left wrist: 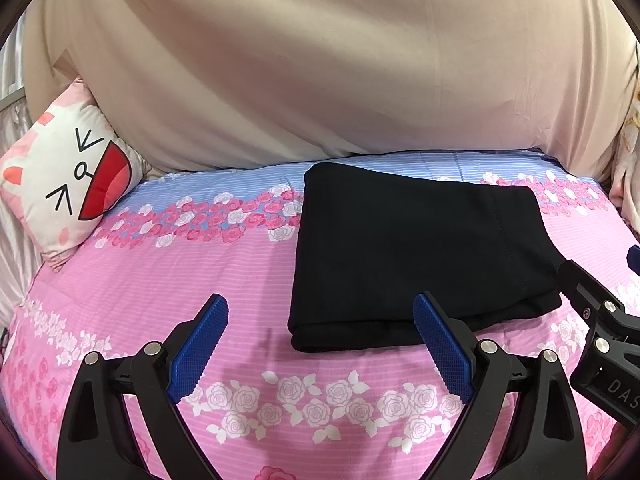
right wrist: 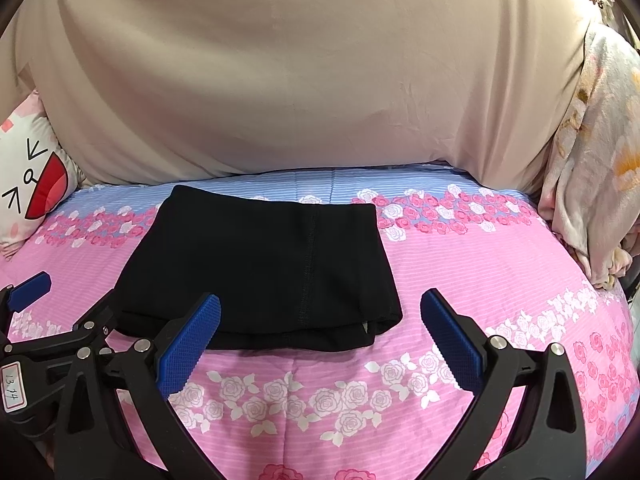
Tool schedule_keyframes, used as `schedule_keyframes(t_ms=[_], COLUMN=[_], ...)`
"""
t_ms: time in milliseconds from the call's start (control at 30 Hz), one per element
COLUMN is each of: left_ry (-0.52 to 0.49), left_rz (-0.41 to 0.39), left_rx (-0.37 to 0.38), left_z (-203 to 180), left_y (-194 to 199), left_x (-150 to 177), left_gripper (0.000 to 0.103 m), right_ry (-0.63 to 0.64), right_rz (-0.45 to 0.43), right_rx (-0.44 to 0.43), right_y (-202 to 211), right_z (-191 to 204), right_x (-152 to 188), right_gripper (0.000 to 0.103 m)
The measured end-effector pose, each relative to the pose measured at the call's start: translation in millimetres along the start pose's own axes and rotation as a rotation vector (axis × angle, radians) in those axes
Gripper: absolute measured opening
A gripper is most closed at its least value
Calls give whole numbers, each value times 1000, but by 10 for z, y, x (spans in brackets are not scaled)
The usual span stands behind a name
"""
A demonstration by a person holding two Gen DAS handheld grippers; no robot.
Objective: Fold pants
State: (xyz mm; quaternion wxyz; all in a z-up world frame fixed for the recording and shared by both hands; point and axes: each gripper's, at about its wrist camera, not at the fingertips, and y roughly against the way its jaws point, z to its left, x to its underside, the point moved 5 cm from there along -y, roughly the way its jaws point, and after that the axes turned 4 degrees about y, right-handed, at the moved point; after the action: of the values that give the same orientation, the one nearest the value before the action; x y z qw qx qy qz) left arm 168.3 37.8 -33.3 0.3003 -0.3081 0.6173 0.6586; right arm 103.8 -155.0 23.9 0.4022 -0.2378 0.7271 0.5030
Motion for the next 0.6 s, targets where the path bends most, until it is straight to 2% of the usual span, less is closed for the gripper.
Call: schedule_keyframes(t_ms=[600], left_ry=[-5], left_rz=[4], left_rx=[3], left_z=[14], left_y=[-8], left_x=[6], left_gripper=[92], right_ry=[4], right_rz=[-1], right_rx=[0], right_y=[-6], right_z=[11], right_x=[3], right_gripper=[98])
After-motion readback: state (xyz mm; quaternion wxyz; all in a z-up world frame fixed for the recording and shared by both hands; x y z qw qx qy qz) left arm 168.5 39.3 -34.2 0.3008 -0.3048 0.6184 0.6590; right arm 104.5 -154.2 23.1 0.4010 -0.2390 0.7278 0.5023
